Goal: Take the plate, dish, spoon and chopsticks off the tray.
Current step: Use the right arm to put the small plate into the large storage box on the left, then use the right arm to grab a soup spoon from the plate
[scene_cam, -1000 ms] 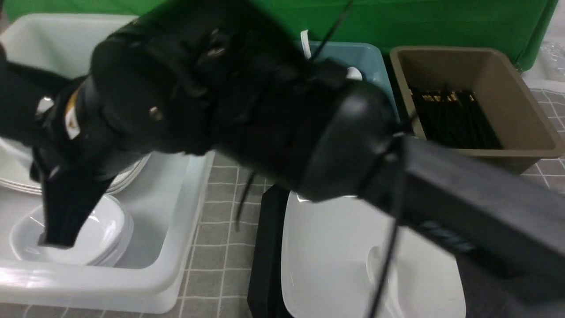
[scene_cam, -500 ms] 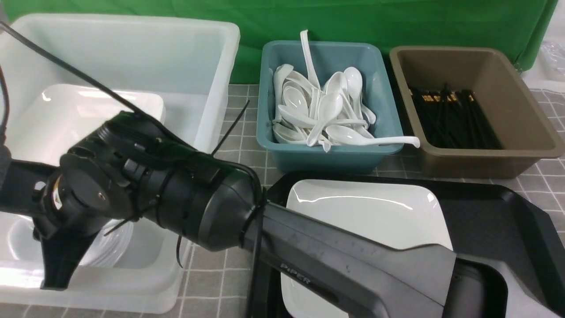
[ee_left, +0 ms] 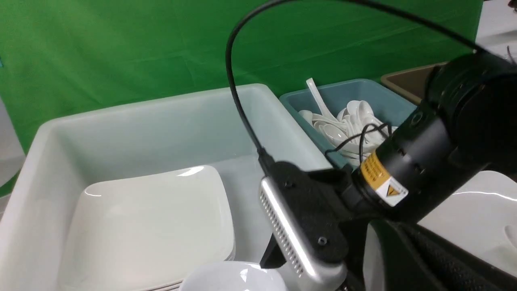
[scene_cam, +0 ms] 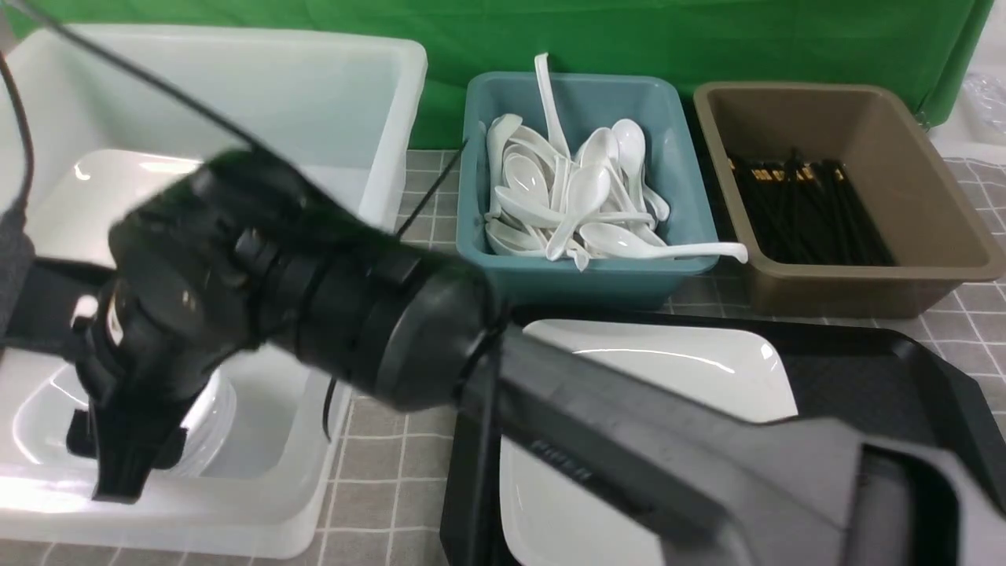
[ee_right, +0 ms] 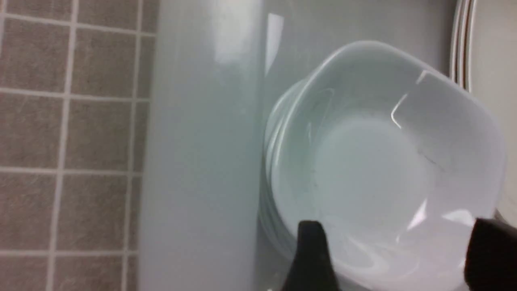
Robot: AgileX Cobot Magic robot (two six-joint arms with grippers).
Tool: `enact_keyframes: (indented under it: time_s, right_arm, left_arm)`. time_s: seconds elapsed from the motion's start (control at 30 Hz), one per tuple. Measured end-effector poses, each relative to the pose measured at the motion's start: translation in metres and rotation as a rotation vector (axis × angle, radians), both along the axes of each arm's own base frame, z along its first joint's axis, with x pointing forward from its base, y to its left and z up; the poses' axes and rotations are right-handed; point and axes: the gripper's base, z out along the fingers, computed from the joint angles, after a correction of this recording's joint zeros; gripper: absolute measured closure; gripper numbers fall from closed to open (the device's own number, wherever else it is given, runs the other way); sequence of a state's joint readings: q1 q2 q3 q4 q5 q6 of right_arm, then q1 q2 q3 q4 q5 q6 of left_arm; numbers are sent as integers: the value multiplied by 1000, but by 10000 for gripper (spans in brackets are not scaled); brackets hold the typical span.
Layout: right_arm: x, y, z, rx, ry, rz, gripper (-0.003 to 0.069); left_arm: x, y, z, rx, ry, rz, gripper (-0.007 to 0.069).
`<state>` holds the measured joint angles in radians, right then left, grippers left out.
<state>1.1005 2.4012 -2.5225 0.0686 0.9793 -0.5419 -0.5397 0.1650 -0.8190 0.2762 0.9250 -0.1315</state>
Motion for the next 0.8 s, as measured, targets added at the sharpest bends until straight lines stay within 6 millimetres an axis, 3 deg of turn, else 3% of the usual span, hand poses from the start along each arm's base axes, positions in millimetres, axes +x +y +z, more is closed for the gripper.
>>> enact_keyframes:
  time_s: [0.17,0.27,0.3,0.33,0.37,0.4,0.5,0.63,0.67,0.8]
  right_arm:
    - [-13,-39,61,-68,-21,-55,235]
    - [-11,-70,97,-33,-61,-260,368]
    - [-11,-70,97,-29,-55,-268,368]
    - [-11,-91,107,-28,-42,-362,445]
    - [-10,-104,110,-38,-24,-411,477]
    - [-9,-109,105,-57,-9,-439,492]
    - [-18,-168,106,-99,71,-606,510]
    - [-37,-227,72,-185,201,-840,440]
    - [-43,-249,54,-217,249,-945,386]
    - [-48,-284,1,-249,360,-1147,292]
  left_arm:
    - [4,-7,1,-24,22,-36,604]
    - [18,-20,2,-10,75,-84,604]
    - [19,-21,2,-11,80,-87,604]
    - [29,-31,2,9,114,-117,604]
    - [36,-37,2,20,137,-142,604]
    - [41,-42,1,25,159,-156,604]
    - [59,-58,-1,50,211,-204,604]
    - [78,-73,-2,82,229,-252,604]
    - [84,-78,-3,84,226,-266,604]
    - [98,-91,-4,76,234,-301,604]
